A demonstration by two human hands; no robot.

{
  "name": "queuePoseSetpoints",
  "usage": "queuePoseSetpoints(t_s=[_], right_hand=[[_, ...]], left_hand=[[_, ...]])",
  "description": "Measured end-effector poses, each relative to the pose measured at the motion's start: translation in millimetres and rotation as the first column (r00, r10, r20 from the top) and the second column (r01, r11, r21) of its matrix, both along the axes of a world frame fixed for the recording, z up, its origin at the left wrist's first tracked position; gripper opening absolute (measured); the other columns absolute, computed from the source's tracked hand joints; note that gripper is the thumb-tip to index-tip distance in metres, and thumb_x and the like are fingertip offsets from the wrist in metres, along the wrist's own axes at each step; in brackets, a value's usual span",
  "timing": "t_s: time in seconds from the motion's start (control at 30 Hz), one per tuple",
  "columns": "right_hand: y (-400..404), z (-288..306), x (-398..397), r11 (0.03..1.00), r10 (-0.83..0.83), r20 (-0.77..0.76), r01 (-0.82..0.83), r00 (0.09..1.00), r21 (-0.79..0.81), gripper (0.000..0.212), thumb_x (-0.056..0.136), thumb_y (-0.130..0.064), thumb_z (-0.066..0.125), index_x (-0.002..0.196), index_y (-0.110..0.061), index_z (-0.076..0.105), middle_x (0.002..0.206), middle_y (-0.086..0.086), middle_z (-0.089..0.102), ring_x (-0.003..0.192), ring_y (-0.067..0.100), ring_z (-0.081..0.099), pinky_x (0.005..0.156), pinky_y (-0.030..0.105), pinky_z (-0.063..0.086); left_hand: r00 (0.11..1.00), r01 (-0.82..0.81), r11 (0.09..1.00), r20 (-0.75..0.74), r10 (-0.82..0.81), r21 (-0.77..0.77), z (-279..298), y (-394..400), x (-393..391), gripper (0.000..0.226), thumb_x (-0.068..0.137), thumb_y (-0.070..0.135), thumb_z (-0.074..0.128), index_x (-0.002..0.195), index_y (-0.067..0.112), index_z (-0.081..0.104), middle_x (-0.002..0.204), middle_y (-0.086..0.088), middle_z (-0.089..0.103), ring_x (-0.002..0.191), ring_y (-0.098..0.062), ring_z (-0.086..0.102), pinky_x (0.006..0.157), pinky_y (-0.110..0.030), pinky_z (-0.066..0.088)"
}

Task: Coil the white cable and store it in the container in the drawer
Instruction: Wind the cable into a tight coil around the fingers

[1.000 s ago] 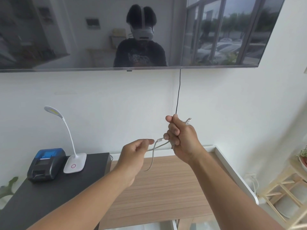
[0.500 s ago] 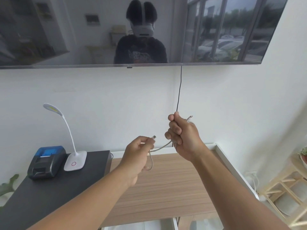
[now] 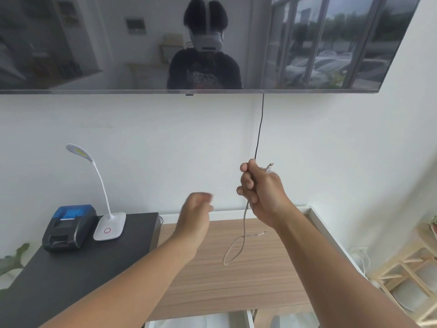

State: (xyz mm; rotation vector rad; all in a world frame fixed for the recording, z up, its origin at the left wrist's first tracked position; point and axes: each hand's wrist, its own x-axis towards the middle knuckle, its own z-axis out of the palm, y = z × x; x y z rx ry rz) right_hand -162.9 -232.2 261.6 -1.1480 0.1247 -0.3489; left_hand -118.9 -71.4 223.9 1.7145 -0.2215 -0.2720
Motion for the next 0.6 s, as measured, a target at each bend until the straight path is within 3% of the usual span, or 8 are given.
queuePoseSetpoints(t_s=[0.07, 0.13, 0.23, 0.33, 0.43, 0.6], right_hand=[[1.4, 1.6, 0.2, 1.0, 0.006, -0.013, -0.006, 1.0, -0.017, 0.035, 0.111, -0.033, 0.042, 0.089, -0.012, 0.061, 0.054, -0.003, 0.044, 0.038, 0.013, 0.029, 0.057, 0.026, 0.046], [1.1, 3.3, -0.9, 0.999, 0.008, -0.035, -0.01, 0.999, -0.035, 0.035, 0.11, -0.034, 0.043, 0.088, -0.013, 0.062, 0.053, -0.003, 0.043, 0.038, 0.013, 0.033, 0.057, 0.027, 0.044], [-0.9, 5.7, -2.7, 0.997, 0.024, -0.035, -0.027, 0.999, -0.066, 0.035, 0.11, -0.033, 0.043, 0.09, -0.01, 0.061, 0.052, -0.003, 0.041, 0.036, 0.013, 0.031, 0.059, 0.029, 0.042], [-5.3, 7.8, -3.9, 0.999, 0.016, -0.025, -0.017, 1.0, -0.036, 0.035, 0.11, -0.032, 0.043, 0.09, -0.01, 0.061, 0.052, -0.004, 0.041, 0.036, 0.011, 0.032, 0.06, 0.026, 0.044], [-13.2, 12.7, -6.4, 1.0, -0.006, 0.003, 0.006, 1.0, 0.017, 0.035, 0.111, -0.031, 0.041, 0.089, -0.01, 0.06, 0.052, -0.005, 0.041, 0.035, 0.01, 0.028, 0.058, 0.024, 0.044], [-27.1, 25.7, -13.1, 0.999, -0.014, 0.04, 0.012, 0.999, 0.036, 0.035, 0.112, -0.029, 0.039, 0.088, -0.011, 0.058, 0.051, -0.006, 0.039, 0.032, 0.008, 0.03, 0.053, 0.021, 0.044]], left_hand=[[0.95, 0.313, 0.949, 0.029, -0.312, -0.031, 7.2, -8.6, -11.8, 0.024, 0.091, 0.019, 0.053, 0.104, 0.022, 0.073, 0.105, 0.014, 0.074, 0.097, 0.002, 0.066, 0.081, -0.017, 0.041], [0.888, 0.46, 0.887, 0.04, -0.458, -0.033, 9.4, -16.7, -19.2, 0.031, 0.092, 0.033, 0.051, 0.109, 0.016, 0.07, 0.107, 0.006, 0.077, 0.107, -0.001, 0.068, 0.092, -0.024, 0.042], [0.908, 0.387, 0.921, 0.153, -0.39, 0.049, 4.9, -22.7, -21.9, 0.024, 0.1, 0.039, 0.051, 0.101, 0.021, 0.066, 0.076, 0.013, 0.072, 0.087, -0.011, 0.073, 0.084, -0.031, 0.047], [0.919, 0.37, 0.924, 0.182, -0.349, -0.094, -7.0, -24.3, -25.3, 0.021, 0.102, 0.03, 0.052, 0.092, 0.023, 0.069, 0.057, 0.013, 0.053, 0.055, -0.01, 0.054, 0.072, -0.034, 0.059], [0.911, 0.371, 0.929, 0.201, -0.36, -0.015, -18.6, -19.0, -30.2, 0.025, 0.105, 0.032, 0.047, 0.091, 0.027, 0.068, 0.057, 0.016, 0.048, 0.053, -0.006, 0.043, 0.06, -0.024, 0.047], [0.906, 0.334, 0.921, 0.199, -0.373, 0.202, -44.6, 6.3, -34.5, 0.026, 0.105, 0.031, 0.046, 0.091, 0.028, 0.067, 0.07, 0.016, 0.059, 0.063, -0.005, 0.047, 0.062, -0.018, 0.041]])
